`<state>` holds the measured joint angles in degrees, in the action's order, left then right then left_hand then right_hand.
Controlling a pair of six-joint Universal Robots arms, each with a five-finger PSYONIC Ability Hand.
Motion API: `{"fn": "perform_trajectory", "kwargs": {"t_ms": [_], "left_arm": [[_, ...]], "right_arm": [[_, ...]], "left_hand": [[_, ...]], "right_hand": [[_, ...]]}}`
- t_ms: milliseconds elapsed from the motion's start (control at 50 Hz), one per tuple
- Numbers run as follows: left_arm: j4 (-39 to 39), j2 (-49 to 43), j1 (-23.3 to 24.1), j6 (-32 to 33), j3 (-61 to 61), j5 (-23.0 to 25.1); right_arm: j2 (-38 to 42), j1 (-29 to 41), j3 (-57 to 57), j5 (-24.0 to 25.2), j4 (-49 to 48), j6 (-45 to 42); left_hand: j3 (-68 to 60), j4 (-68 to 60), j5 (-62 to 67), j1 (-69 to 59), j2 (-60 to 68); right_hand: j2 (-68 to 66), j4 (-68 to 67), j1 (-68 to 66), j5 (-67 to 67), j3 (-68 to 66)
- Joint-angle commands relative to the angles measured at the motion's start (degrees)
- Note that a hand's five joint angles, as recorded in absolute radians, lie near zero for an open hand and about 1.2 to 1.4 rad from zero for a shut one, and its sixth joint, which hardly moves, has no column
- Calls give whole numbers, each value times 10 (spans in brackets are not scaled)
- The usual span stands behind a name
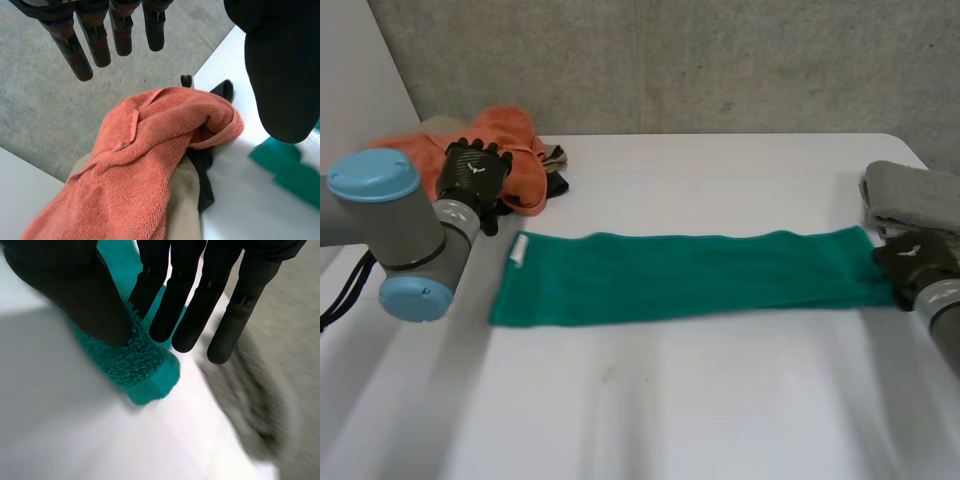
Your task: Fold the laundry.
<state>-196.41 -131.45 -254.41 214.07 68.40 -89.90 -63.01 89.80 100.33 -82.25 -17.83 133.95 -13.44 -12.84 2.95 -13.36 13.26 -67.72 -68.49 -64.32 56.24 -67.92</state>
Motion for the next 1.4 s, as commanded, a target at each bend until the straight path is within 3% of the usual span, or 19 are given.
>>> {"fn": "perform_trajectory", "kwargs": {"t_ms": [20, 140, 220, 380, 440, 520, 540, 600, 620, 680, 760, 840, 880, 1060, 1120, 1140, 1240, 1320, 1400], "left_arm": [[0, 85, 1, -18, 77, 10], [0, 148, -5, -37, 129, 32], [0, 168, -5, -46, 147, 39], [-1, 187, -2, -53, 176, 39], [-2, 193, 3, -53, 187, 39], [-2, 194, 17, -58, 196, 39], [-2, 193, 22, -60, 197, 39], [-2, 192, 44, -67, 197, 39], [-2, 192, 47, -67, 196, 39], [-5, 194, 62, -68, 191, 39], [-6, 195, 92, -73, 180, 39], [-6, 192, 141, -85, 168, 38], [-6, 189, 166, -94, 163, 37], [-4, 115, 230, -100, 130, 29], [0, 106, 241, -101, 119, 21], [0, 107, 241, -101, 119, 18], [2, 146, 226, -103, 126, -11], [2, 181, 191, -109, 146, -19], [2, 211, 162, -114, 166, -20]], "right_arm": [[-17, -65, -21, -78, -31, -121], [-22, -60, -52, -75, -57, -237], [-27, 80, -80, -32, -104, -222], [14, 313, -77, 162, -156, -211], [55, 365, -80, 189, -146, -217], [102, 407, -81, 181, -135, -222], [104, 406, -79, 166, -128, -216], [96, 401, -66, 147, -122, -197], [84, 400, -54, 136, -127, -168], [32, 379, -34, 133, -128, -107], [-67, 302, -3, 125, -122, 54], [-89, 249, 25, 124, -103, 228], [-89, 238, 30, 124, -82, 250], [-36, 153, 31, 118, 39, 166], [-12, 135, 12, 87, 63, 120], [-10, 135, -4, 51, 68, 108], [-13, 139, -33, -34, 0, 99], [-54, 207, -36, 0, -78, 91], [-66, 314, -35, 73, -112, 81]], "left_hand": [[22, 16, -17, 21, -20], [22, 16, -17, 21, -20], [22, 16, -17, 21, -20], [22, 16, -17, 21, -20], [22, 16, -17, 21, -20], [22, 16, -17, 21, -20], [22, 16, -17, 21, -20], [22, 16, -17, 21, -20], [22, 16, -17, 21, -20], [22, 16, -17, 21, -20], [22, 16, -17, 21, -20], [22, 16, -17, 21, -20], [22, 16, -17, 21, -20], [22, 16, -17, 21, -20], [22, 16, -17, 21, -20], [22, 16, -17, 21, -20], [24, 18, -19, 23, -22], [24, 18, -19, 23, -22], [22, 16, -17, 21, -20]], "right_hand": [[-123, -115, -157, 138, -121], [-123, -115, -157, 138, -121], [-123, -115, -157, 138, -121], [-123, -115, -157, 138, -121], [-123, -115, -157, 138, -121], [-123, -115, -157, 138, -121], [-53, -46, -87, 68, -51], [521, 528, 487, -506, 523], [577, 585, 543, -562, 579], [577, 585, 543, -562, 579], [577, 585, 543, -562, 579], [577, 585, 543, -562, 579], [577, 585, 543, -562, 579], [577, 585, 543, -562, 579], [225, 232, 191, -210, 227], [-119, -112, -153, 134, -117], [-123, -115, -157, 138, -121], [-123, -115, -157, 138, -121], [-123, -115, -157, 138, -121]]}}
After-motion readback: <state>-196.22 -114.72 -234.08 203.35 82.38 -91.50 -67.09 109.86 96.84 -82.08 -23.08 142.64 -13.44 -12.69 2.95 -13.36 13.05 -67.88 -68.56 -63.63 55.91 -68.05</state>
